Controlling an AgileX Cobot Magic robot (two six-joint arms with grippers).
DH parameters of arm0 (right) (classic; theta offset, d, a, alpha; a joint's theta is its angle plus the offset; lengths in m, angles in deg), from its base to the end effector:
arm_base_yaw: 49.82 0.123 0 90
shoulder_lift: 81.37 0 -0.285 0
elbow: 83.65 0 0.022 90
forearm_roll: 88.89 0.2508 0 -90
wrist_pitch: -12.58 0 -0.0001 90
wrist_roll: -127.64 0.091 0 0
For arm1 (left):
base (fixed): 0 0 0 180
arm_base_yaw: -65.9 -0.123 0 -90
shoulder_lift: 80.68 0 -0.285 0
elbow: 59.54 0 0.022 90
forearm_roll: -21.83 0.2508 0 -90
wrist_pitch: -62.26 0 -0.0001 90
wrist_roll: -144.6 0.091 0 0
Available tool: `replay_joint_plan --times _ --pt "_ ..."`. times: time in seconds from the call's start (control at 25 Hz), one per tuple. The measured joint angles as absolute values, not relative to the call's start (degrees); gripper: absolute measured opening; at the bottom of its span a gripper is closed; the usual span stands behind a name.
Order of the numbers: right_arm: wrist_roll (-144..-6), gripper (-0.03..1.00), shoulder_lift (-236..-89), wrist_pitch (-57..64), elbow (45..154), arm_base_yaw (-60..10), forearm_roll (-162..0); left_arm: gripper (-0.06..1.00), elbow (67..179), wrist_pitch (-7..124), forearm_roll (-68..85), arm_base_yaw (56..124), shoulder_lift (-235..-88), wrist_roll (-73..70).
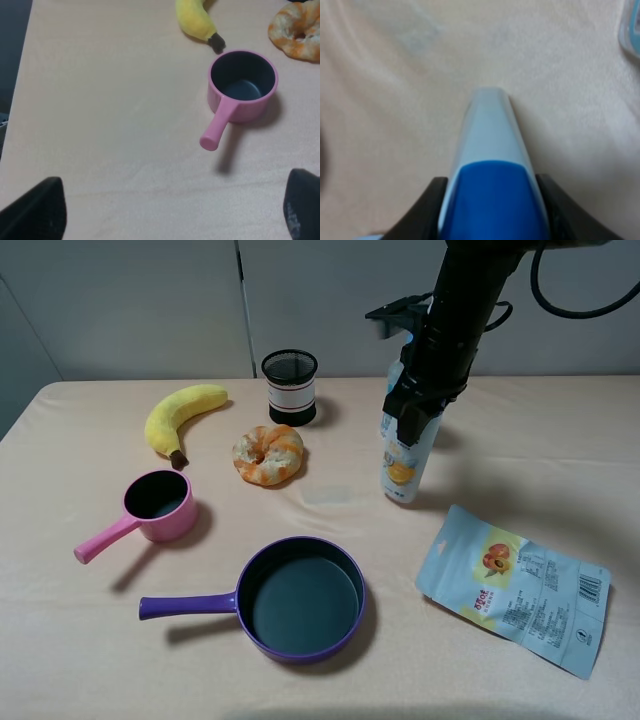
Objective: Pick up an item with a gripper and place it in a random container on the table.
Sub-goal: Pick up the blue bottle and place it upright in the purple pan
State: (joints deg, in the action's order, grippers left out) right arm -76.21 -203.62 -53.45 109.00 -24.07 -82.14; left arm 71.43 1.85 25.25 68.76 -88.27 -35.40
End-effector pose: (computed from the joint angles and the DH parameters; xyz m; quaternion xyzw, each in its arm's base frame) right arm 0.3585 0.1838 0.2104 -0.3986 0.9147 0.0553 0.0371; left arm -0.0040 0.0049 0.2757 0.0203 0.8522 0.0168 0.5226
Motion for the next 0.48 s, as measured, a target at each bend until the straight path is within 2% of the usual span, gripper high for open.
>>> replay_joint_plan --times 0.48 --pt "-71.4 0.27 -201.4 -56.8 109.0 -24.1 -80.9 0.87 71.4 1.9 25.2 68.8 -88.3 -35.4"
